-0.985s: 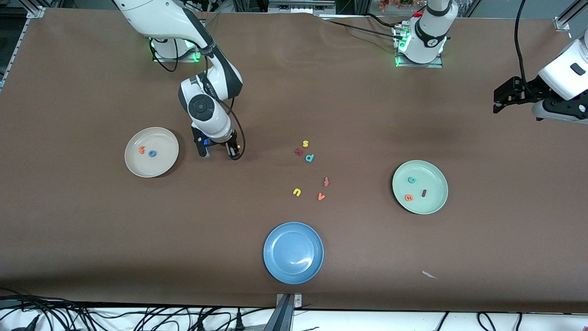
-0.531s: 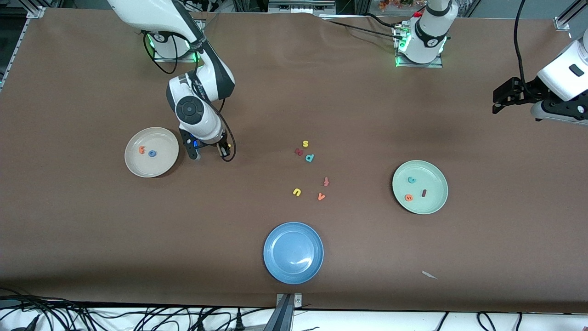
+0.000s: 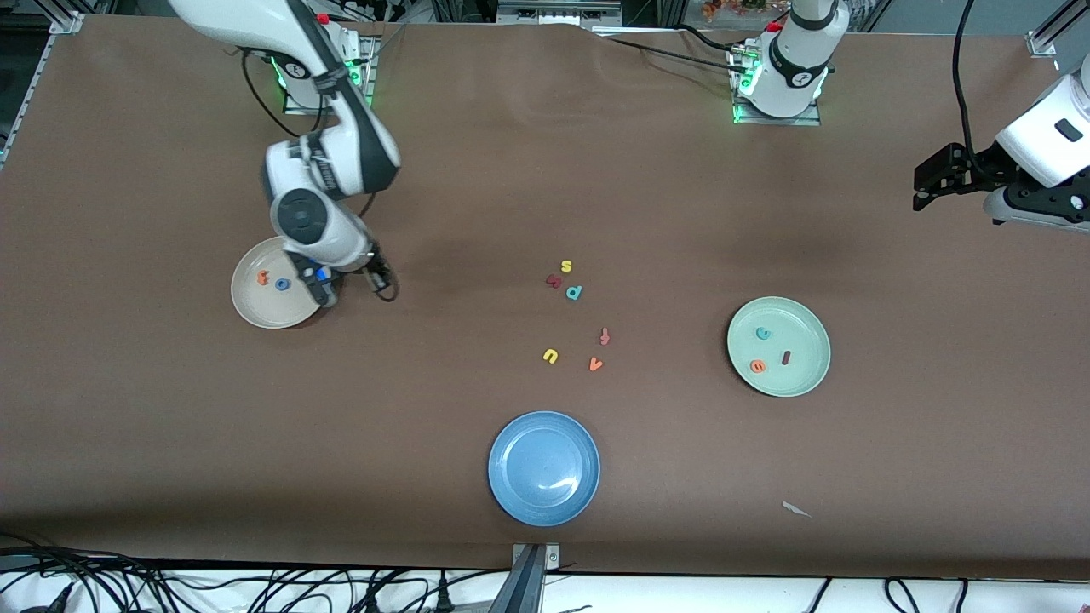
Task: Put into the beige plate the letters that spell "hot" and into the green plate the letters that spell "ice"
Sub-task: 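Carry the yellow letter onto the white plate and open the right gripper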
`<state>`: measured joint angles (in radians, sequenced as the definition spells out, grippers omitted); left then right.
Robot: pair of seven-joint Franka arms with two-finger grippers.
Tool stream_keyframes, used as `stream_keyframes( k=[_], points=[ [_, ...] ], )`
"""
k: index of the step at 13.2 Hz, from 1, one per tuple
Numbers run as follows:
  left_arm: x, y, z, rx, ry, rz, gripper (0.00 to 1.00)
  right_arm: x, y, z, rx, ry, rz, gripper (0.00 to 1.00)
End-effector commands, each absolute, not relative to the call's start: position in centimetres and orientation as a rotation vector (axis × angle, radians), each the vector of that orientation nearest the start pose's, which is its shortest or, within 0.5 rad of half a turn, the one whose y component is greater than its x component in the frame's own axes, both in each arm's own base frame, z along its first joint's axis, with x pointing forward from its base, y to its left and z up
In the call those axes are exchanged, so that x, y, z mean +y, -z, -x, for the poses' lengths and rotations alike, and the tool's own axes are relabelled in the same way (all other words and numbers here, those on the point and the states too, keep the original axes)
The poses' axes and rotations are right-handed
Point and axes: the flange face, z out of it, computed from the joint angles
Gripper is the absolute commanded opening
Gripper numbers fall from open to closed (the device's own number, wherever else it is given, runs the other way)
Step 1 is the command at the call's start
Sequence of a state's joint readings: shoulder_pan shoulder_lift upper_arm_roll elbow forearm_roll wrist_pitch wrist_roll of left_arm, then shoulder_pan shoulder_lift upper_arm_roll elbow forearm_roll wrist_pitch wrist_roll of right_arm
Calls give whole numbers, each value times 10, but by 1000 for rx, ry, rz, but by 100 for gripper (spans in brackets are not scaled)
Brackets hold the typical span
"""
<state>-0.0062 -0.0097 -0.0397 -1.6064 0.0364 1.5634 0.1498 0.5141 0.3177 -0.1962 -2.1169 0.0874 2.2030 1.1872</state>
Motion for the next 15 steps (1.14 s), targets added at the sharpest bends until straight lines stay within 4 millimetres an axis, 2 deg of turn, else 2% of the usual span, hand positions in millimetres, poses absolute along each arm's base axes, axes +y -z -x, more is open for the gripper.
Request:
stream_keyframes(
  k=[1, 3, 5, 7, 10, 11, 12, 13, 15],
  points=[
    [-20, -619, -549, 327, -56, 3120, 100, 126, -260, -521, 1302, -338, 3018, 21],
    [-20, -619, -549, 327, -56, 3120, 100, 87, -254, -521, 1195, -379, 3060, 21],
    [-21, -619, -549, 327, -53, 3121, 100, 60, -243, -512, 1097, -423, 3095, 21],
    [-22, -618, -548, 332, -58, 3123, 100, 48, -230, -506, 1049, -423, 3109, 21],
    [-23, -618, -548, 332, -58, 3124, 100, 43, -212, -498, 1032, -394, 3122, 26],
    [-24, -618, -548, 334, -58, 3125, 100, 43, -212, -499, 1029, -393, 3124, 31],
    [-24, -618, -548, 334, -58, 3125, 100, 43, -213, -501, 1021, -387, 3124, 47],
    [-24, -618, -548, 334, -58, 3125, 100, 44, -217, -504, 1018, -372, 3121, 69],
    [-24, -618, -548, 334, -58, 3125, 100, 43, -235, -514, 1017, -321, 3104, 99]
  ],
)
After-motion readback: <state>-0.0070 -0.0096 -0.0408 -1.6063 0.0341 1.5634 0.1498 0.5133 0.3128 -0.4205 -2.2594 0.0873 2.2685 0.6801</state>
